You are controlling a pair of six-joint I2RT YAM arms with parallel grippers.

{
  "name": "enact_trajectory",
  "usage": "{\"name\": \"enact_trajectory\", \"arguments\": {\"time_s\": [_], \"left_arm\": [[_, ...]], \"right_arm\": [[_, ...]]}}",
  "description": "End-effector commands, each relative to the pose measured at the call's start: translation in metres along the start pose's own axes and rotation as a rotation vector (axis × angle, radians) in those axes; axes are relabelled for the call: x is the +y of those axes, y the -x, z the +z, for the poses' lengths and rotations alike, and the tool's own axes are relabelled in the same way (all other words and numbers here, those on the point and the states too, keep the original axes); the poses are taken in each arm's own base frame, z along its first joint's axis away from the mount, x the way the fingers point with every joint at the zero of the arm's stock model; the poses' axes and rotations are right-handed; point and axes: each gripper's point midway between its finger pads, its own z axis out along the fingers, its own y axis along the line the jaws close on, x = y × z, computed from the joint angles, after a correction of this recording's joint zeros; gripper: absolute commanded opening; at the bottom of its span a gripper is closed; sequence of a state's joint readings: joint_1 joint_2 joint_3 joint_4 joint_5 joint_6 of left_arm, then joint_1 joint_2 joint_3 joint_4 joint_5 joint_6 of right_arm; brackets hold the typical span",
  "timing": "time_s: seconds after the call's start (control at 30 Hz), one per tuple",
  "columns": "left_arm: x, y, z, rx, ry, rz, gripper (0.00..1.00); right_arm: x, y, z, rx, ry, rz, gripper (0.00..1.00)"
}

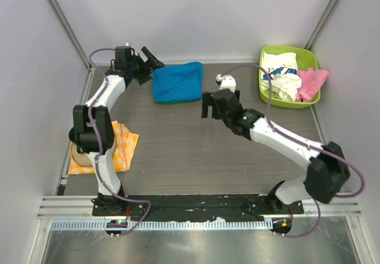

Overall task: Fold and stack the t-shirts
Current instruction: Neatly place the folded tshirt to the corner

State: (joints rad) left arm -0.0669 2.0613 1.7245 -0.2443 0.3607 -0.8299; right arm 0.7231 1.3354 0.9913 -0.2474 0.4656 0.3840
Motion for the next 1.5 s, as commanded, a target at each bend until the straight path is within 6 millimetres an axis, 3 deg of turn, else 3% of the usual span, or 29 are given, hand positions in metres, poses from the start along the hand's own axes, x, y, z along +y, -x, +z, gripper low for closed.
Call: {"name": "enact_trajectory", "arguments": {"time_s": [0.0, 0.03, 0.07, 0.1, 0.17, 0.2, 0.27, 0.33, 0.37, 0.4, 0.43, 0.47, 0.5, 0.53, 0.6, 0.67, 0.7, 0.83, 1.0, 1.13, 1.17, 1.2, 1.37, 1.47], "left_arm": [[-0.081, -0.029, -0.054, -0.076, -0.172, 0.099, 1.0], [-0.093, -0.032, -0.073, -0.095, -0.202, 0.101, 1.0], [-0.073, -0.054, -0.07, -0.063, -0.172, 0.074, 1.0], [-0.077, -0.055, -0.075, -0.079, -0.205, 0.069, 1.0], [-0.064, -0.073, -0.086, -0.059, -0.19, 0.051, 1.0], [-0.065, -0.075, -0.091, -0.071, -0.206, 0.056, 1.0], [-0.054, -0.087, -0.099, -0.063, -0.2, 0.05, 1.0], [-0.051, -0.091, -0.1, -0.076, -0.213, 0.05, 1.0], [-0.045, -0.096, -0.1, -0.072, -0.211, 0.053, 1.0], [-0.044, -0.096, -0.099, -0.078, -0.212, 0.057, 1.0], [-0.042, -0.097, -0.097, -0.08, -0.215, 0.066, 1.0], [-0.04, -0.099, -0.094, -0.074, -0.216, 0.072, 1.0], [-0.038, -0.1, -0.088, -0.068, -0.221, 0.072, 1.0], [-0.038, -0.102, -0.085, -0.062, -0.231, 0.066, 1.0], [-0.037, -0.102, -0.076, -0.06, -0.251, 0.063, 1.0], [-0.039, -0.103, -0.069, -0.051, -0.268, 0.059, 1.0], [-0.034, -0.104, -0.062, -0.041, -0.257, 0.049, 1.0], [-0.033, -0.105, -0.048, -0.027, -0.277, 0.035, 1.0], [-0.034, -0.107, -0.042, -0.016, -0.298, 0.038, 1.0], [-0.03, -0.109, -0.039, -0.009, -0.294, 0.049, 1.0], [-0.03, -0.11, -0.039, -0.009, -0.294, 0.051, 1.0], [-0.03, -0.11, -0.038, -0.009, -0.294, 0.05, 1.0], [-0.029, -0.112, -0.035, 0.004, -0.304, 0.054, 1.0], [-0.027, -0.113, -0.034, 0.002, -0.301, 0.054, 1.0]], "right_arm": [[0.05, 0.069, 0.04, -0.082, 0.164, 0.064, 1.0], [0.064, 0.099, 0.043, -0.109, 0.234, 0.098, 1.0], [0.072, 0.086, 0.069, -0.051, 0.242, 0.093, 1.0], [0.085, 0.115, 0.069, -0.077, 0.283, 0.109, 1.0], [0.101, 0.121, 0.085, -0.044, 0.351, 0.113, 1.0], [0.11, 0.128, 0.101, -0.042, 0.368, 0.116, 1.0], [0.124, 0.133, 0.111, -0.018, 0.462, 0.131, 1.0], [0.135, 0.135, 0.134, -0.004, 0.505, 0.155, 1.0], [0.139, 0.134, 0.14, 0.024, 0.557, 0.185, 1.0], [0.147, 0.147, 0.141, -0.001, 0.609, 0.202, 1.0], [0.151, 0.133, 0.158, 0.033, 0.628, 0.217, 1.0], [0.156, 0.132, 0.163, 0.044, 0.654, 0.244, 1.0], [0.164, 0.145, 0.16, 0.03, 0.715, 0.252, 1.0], [0.165, 0.13, 0.177, 0.066, 0.722, 0.268, 1.0], [0.172, 0.141, 0.179, 0.06, 0.78, 0.303, 1.0], [0.175, 0.129, 0.194, 0.088, 0.804, 0.325, 1.0], [0.178, 0.139, 0.191, 0.077, 0.837, 0.348, 1.0], [0.173, 0.132, 0.22, 0.075, 0.871, 0.423, 1.0], [0.158, 0.146, 0.243, -0.027, 0.875, 0.464, 1.0], [0.133, 0.152, 0.268, -0.09, 0.871, 0.524, 1.0], [0.131, 0.162, 0.269, -0.118, 0.882, 0.527, 1.0], [0.126, 0.152, 0.28, -0.111, 0.874, 0.539, 1.0], [0.097, 0.149, 0.305, -0.171, 0.804, 0.576, 1.0], [0.091, 0.128, 0.325, -0.138, 0.769, 0.602, 1.0]]}}
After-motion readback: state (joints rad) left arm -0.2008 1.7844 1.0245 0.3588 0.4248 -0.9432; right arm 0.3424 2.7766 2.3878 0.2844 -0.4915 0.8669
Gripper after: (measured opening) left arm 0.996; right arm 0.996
